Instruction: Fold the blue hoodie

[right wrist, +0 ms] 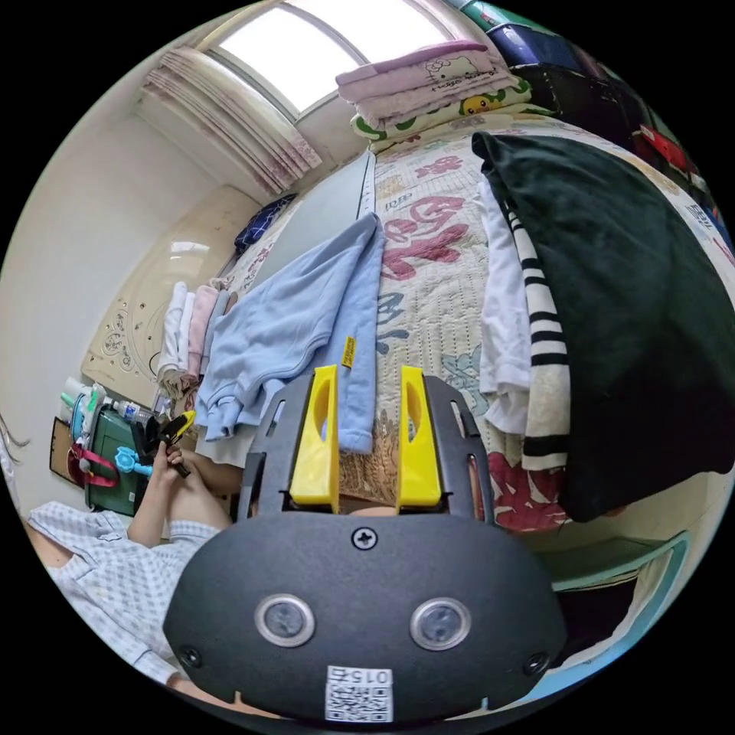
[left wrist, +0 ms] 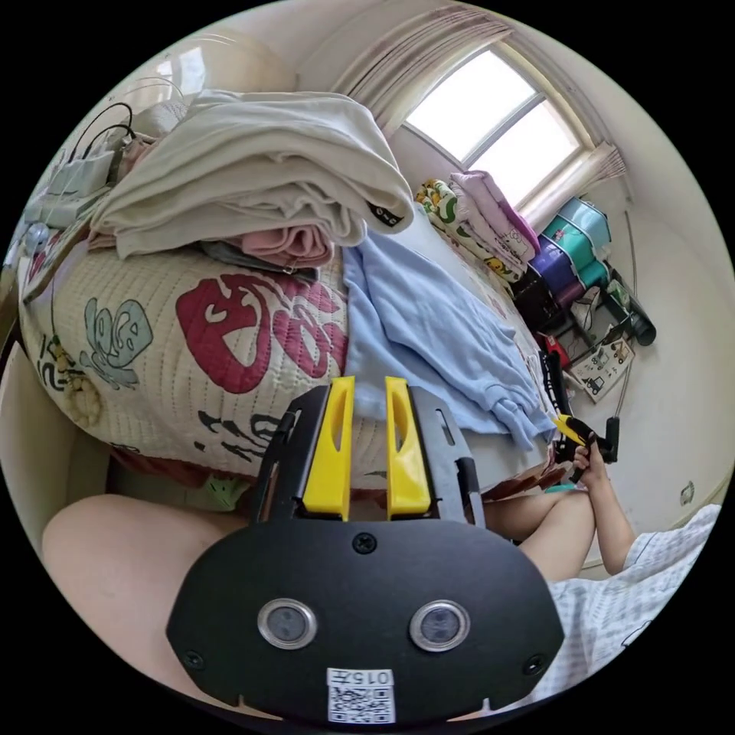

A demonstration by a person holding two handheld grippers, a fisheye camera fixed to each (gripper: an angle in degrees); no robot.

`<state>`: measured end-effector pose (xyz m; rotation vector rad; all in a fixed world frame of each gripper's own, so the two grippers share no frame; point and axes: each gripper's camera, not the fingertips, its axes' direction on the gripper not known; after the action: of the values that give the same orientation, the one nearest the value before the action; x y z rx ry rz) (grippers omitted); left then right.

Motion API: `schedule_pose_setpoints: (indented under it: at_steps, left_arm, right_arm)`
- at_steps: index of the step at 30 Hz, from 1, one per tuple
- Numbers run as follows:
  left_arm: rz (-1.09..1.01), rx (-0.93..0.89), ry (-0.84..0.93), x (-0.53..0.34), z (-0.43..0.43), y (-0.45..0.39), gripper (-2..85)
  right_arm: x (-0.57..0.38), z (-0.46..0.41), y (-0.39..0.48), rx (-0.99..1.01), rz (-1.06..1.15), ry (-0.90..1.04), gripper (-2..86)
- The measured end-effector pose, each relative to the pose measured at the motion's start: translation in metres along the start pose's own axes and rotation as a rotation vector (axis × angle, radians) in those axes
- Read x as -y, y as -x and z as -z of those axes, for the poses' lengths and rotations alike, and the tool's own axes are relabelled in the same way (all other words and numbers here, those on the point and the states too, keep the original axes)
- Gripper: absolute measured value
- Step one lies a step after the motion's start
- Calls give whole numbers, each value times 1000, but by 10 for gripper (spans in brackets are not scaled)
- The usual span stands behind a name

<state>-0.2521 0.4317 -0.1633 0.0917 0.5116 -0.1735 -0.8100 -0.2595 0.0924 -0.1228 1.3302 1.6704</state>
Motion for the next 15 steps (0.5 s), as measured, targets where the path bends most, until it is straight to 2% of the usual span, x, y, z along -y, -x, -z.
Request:
schedule_pose_setpoints:
  at_steps: [5,12,15]
  left_arm:
    - [8,11,7,5,-4,-1,68]
    - [10,65,15,6,-4,-6,53]
    - [2,102,25,8,-5,-11,44]
  right_arm:
    - [19,-3,-8,12,15,44,124]
    - [43,-25,-19,-24,79,203,115]
    - [50,-27,-22,-48,93,198,114]
